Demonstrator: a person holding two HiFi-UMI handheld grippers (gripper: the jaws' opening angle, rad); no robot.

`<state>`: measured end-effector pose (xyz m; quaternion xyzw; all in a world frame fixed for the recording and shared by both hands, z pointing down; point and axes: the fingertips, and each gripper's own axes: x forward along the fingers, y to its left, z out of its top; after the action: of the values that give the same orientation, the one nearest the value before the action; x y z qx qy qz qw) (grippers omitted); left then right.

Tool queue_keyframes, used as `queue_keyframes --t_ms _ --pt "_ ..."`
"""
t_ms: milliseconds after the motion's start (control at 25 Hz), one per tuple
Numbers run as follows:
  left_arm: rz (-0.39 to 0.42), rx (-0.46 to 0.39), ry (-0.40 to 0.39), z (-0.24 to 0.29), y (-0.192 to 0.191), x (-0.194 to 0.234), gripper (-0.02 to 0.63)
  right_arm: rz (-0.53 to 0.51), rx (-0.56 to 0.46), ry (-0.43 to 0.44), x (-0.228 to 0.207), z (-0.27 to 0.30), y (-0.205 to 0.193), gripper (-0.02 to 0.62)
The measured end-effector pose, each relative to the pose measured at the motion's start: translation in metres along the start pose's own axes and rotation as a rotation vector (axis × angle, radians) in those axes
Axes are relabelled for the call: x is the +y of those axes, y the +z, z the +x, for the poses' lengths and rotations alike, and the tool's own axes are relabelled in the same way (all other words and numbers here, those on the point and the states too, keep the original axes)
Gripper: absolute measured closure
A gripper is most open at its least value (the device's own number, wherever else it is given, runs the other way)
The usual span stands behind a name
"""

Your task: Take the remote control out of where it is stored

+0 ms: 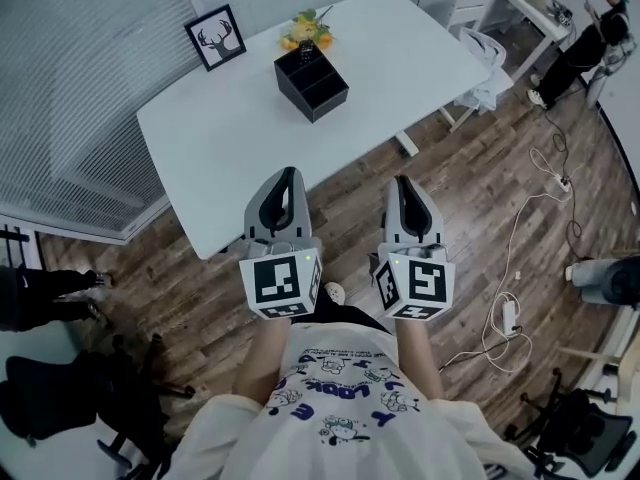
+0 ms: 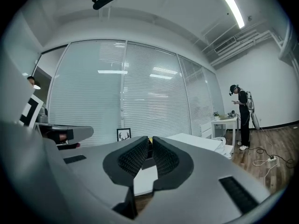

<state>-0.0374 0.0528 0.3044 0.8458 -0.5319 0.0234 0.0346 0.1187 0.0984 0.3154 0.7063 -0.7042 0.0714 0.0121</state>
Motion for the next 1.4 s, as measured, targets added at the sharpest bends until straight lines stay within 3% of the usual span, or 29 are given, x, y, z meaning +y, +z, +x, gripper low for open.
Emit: queue_keyframes --t_ms 440,1000,1400 --pt "0.009 0.052 0.038 0.086 -0.022 0.018 0.588 0.039 0.053 0.033 -0.027 0.088 -0.020 0.545" --pt "-0.023 0.078 0.034 0.262 -0.019 0.063 0.588 0.001 0.063 0.041 -0.063 0.252 0.009 0.545" --pt "-0.006 0.194 -0.003 0.326 -0.050 0.094 0.588 0.004 0.154 0.101 -0.058 0.325 -0.016 0.546"
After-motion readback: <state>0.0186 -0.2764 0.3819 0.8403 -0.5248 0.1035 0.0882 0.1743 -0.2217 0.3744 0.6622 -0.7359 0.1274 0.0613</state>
